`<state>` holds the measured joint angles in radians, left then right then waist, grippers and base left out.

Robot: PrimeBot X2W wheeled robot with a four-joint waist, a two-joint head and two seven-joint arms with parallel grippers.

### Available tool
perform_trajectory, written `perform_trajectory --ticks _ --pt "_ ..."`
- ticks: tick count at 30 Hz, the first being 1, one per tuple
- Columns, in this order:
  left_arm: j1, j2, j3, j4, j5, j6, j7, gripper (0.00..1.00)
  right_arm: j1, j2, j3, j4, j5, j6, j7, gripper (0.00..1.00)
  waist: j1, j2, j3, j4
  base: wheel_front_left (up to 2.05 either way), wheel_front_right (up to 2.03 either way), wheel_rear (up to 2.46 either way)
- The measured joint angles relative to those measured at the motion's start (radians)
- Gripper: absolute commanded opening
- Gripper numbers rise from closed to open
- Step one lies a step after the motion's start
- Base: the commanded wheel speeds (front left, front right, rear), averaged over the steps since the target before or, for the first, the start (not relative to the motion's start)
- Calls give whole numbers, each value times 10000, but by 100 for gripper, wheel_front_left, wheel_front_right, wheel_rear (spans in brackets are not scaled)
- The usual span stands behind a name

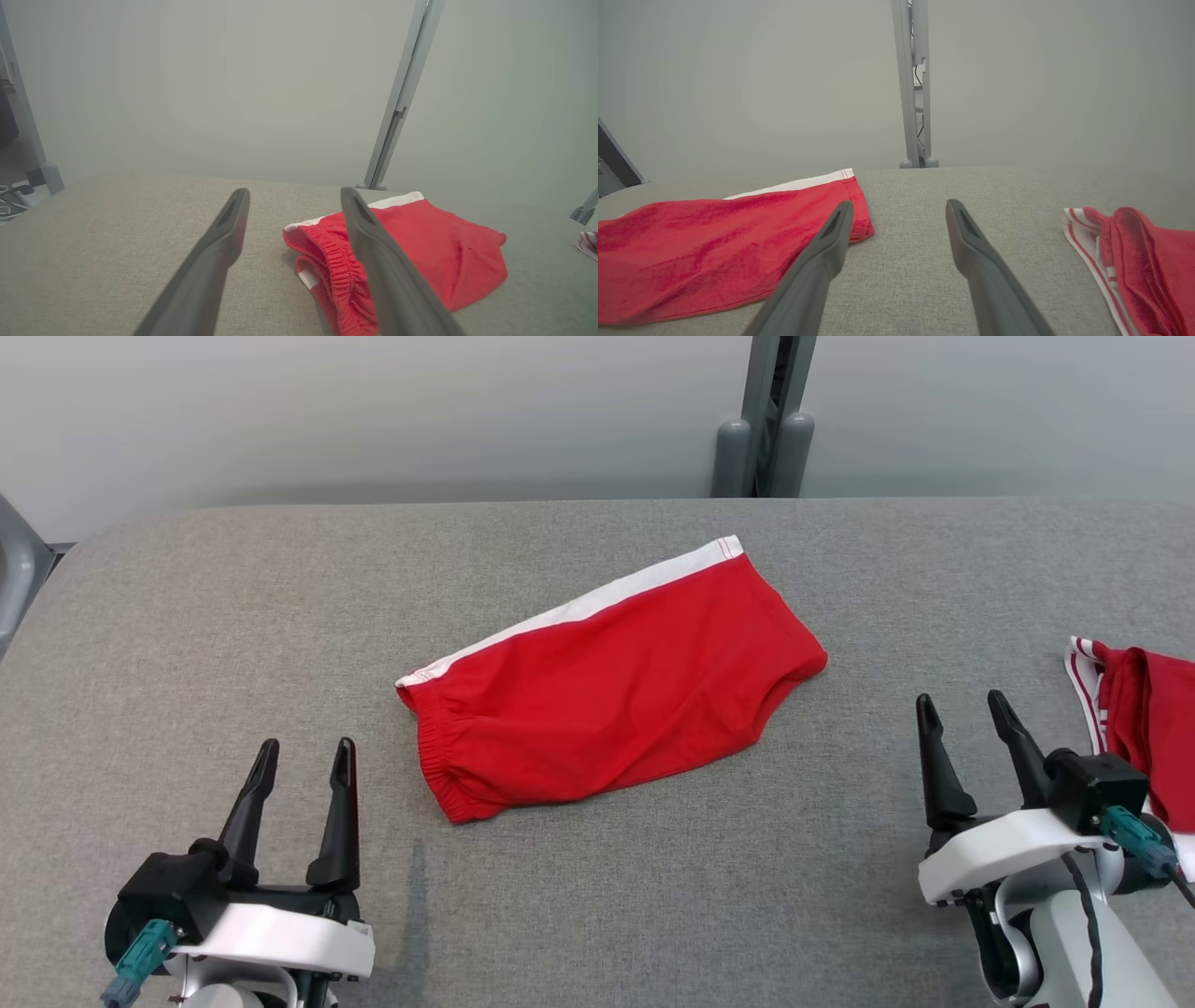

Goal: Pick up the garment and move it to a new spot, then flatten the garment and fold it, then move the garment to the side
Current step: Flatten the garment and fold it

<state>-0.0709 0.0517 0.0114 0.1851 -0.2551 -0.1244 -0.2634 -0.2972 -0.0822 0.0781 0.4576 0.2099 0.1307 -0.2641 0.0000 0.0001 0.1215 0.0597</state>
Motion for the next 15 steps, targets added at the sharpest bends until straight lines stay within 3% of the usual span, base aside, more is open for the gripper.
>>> perform_trajectory --ticks 7,12,15 --pt "-29 -19 -284 36 46 -56 0 100 -384 174 -15 909 263 0 629 100 0 0 108 138 0 0 0" --pt "-162 -33 -589 190 -4 -56 -2 100 -1039 276 -77 1747 2013 0 1674 100 0 0 229 442 0 0 0" --pt "-159 -13 -593 479 61 -56 0 100 -1430 314 -17 2103 3896 0 2445 100 0 0 287 680 0 0 0"
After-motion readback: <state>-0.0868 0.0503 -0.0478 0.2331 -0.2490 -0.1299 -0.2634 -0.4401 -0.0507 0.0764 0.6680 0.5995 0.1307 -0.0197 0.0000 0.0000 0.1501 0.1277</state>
